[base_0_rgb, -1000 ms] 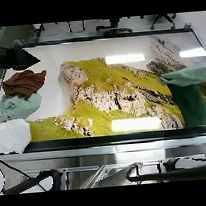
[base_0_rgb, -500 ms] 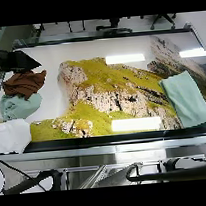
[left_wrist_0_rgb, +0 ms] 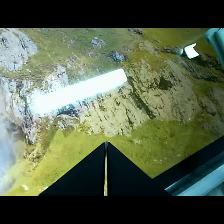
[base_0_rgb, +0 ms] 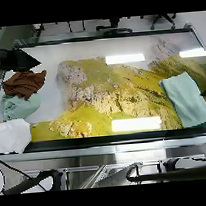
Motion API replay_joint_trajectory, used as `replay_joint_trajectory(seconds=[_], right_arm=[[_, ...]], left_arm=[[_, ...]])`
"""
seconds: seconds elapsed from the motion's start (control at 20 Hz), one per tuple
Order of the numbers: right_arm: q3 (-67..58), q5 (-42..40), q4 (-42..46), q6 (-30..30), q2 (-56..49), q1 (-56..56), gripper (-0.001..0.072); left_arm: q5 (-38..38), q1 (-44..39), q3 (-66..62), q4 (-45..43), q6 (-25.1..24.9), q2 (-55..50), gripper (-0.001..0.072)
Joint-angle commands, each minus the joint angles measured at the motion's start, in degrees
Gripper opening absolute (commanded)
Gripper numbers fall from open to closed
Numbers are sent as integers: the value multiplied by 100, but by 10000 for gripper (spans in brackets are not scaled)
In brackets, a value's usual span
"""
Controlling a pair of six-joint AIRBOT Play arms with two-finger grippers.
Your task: Fold the shirts.
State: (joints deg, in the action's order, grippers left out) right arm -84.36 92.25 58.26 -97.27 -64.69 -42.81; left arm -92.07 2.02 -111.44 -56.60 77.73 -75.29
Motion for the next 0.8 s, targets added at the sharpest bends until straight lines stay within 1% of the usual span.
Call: replay_joint_trajectory(seconds=[0.0,0.1,0.25,0.4,0.6,0.65,0.75], right_arm=[[177,-529,-1010,614,398,302,19],[798,-841,-708,975,1001,828,19],[2221,-1292,-623,1346,2057,1827,19],[3661,-2057,-619,1353,3034,2975,19],[4577,-2918,-647,1346,3633,3899,19],[4664,-2929,-645,1320,3661,4030,19],[4717,-2570,-667,1246,3657,4190,19]], left_arm=[[205,4,1032,232,-247,481,11],[688,4,2420,560,-380,1150,11],[1137,4,4343,562,-382,2146,11],[1521,4,5840,562,-378,2920,12],[1810,4,6843,562,-380,3528,12],[1845,4,6940,562,-380,3620,12],[1921,4,7069,560,-380,3812,12]])
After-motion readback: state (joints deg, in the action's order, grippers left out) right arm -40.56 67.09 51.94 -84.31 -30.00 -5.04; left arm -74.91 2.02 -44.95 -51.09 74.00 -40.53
